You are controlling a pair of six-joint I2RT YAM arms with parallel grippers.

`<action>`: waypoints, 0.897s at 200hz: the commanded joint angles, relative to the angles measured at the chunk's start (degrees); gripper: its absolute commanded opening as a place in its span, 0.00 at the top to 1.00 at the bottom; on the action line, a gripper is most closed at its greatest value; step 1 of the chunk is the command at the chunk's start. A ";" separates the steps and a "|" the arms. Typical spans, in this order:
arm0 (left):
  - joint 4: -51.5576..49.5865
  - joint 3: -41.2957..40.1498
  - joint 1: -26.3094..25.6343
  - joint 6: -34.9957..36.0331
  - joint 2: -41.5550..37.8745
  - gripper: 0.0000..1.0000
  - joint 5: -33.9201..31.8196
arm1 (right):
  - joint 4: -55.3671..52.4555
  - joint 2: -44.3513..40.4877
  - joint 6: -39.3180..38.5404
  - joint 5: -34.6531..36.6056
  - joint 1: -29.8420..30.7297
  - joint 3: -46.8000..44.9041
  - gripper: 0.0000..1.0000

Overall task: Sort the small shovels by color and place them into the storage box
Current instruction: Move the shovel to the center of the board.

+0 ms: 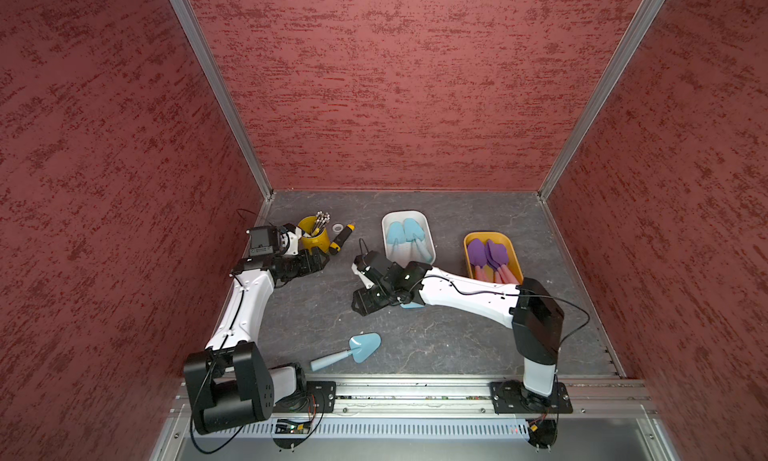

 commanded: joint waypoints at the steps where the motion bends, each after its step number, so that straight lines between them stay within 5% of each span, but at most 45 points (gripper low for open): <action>1: 2.60 -0.86 3.21 -0.85 -0.73 0.04 0.38 | -0.07 2.25 -12.27 -4.55 3.67 1.62 0.48; 86: 3.11 -0.85 8.80 -2.44 0.08 0.04 0.07 | 9.57 7.77 -31.65 -11.31 8.86 0.24 0.48; 179: 3.01 -1.23 12.43 -4.35 0.52 0.04 2.63 | 13.68 13.60 -48.89 -9.16 10.28 0.50 0.47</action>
